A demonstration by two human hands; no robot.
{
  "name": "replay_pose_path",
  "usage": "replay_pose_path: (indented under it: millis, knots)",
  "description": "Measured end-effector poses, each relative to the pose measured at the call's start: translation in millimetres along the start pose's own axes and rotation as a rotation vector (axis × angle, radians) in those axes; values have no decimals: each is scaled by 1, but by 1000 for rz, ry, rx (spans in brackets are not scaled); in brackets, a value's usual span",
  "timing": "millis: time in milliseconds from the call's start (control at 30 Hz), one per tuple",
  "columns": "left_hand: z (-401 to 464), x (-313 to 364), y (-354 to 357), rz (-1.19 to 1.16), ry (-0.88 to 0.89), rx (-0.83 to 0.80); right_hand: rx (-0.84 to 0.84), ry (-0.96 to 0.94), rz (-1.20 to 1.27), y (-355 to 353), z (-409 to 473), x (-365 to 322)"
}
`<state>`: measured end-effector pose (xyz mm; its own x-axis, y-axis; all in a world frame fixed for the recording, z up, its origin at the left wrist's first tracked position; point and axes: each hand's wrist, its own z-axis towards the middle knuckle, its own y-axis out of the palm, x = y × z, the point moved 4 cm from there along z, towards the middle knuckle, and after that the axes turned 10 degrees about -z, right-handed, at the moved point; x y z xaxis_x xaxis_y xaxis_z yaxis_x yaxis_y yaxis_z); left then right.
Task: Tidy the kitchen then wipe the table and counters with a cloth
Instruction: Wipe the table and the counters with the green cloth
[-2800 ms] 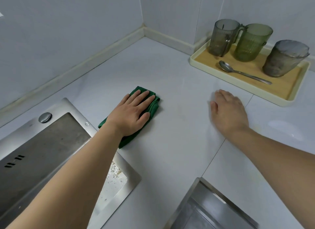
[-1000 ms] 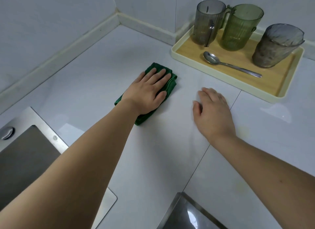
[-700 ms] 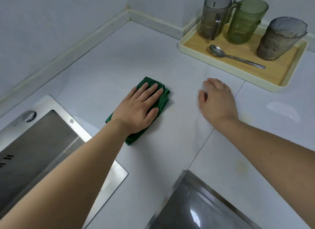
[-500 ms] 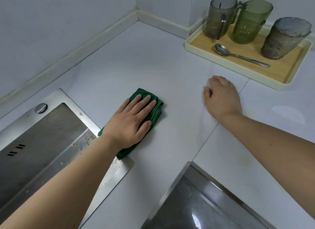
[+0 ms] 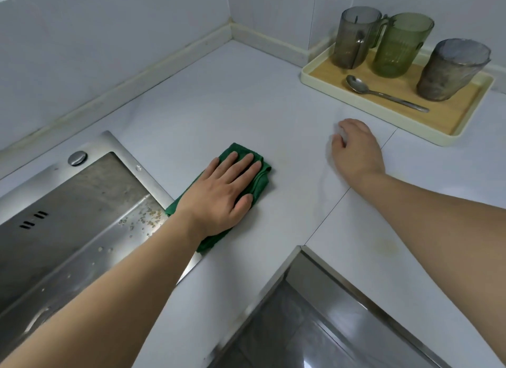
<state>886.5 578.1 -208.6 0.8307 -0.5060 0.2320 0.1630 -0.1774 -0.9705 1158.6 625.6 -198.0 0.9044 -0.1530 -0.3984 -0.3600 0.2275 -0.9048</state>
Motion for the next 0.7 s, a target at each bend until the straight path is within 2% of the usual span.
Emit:
replay_pose_path:
  millis: [133,367,700]
  knots:
    - [0,5,0,-20,11,2,25,-15,-25,-20,-1,9]
    - [33,11,1,-30,-33,20,66,52,-159,-59,-20,85]
    - [121,27,-1,6,24,5,102,78,-188,-40,-29,118]
